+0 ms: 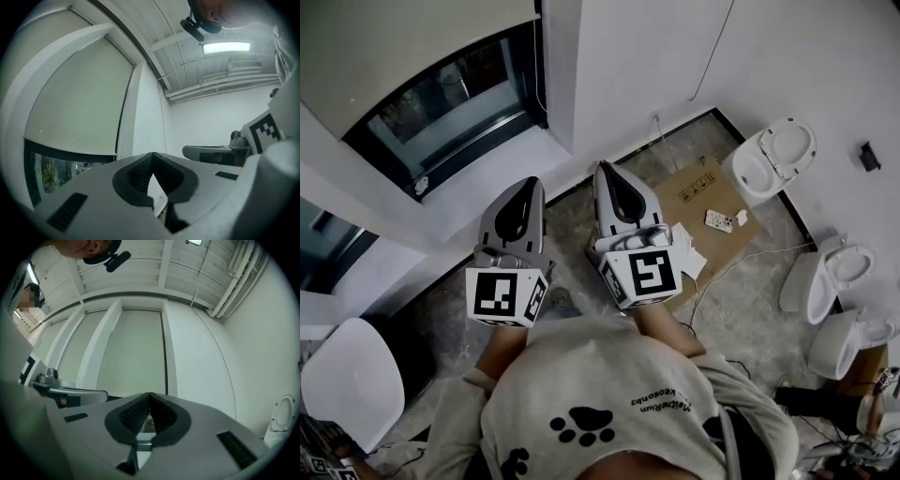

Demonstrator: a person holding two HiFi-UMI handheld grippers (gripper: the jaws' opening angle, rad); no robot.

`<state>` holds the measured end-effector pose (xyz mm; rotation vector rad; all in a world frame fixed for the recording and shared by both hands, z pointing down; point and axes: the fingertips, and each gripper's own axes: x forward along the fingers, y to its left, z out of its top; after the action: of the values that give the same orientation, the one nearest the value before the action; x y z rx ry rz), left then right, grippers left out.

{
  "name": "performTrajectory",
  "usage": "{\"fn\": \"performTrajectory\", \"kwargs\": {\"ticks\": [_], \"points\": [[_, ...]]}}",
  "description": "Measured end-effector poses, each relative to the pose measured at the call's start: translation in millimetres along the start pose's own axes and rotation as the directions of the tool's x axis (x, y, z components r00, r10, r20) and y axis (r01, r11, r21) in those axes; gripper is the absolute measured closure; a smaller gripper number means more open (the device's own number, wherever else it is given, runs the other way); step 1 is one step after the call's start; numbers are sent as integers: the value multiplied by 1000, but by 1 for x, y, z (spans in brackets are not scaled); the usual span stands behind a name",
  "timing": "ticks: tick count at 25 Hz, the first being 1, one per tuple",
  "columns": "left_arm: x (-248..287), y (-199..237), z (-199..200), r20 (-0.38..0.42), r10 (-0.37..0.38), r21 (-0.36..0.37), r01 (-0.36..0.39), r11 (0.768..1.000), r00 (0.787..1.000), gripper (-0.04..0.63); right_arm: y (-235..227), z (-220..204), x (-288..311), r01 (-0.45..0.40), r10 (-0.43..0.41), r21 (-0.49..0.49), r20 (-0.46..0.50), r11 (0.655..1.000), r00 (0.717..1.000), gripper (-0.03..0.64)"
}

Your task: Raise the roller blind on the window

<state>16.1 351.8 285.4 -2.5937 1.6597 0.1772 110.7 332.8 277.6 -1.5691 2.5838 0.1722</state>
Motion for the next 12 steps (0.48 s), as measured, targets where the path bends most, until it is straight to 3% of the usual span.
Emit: {"fn": "performTrajectory", "kwargs": {"ticks": [12], "points": [[41,60,-15,-4,-49,-34,49,998,999,588,10,-19,62,35,-36,-31,-33,999,999,607]]}}
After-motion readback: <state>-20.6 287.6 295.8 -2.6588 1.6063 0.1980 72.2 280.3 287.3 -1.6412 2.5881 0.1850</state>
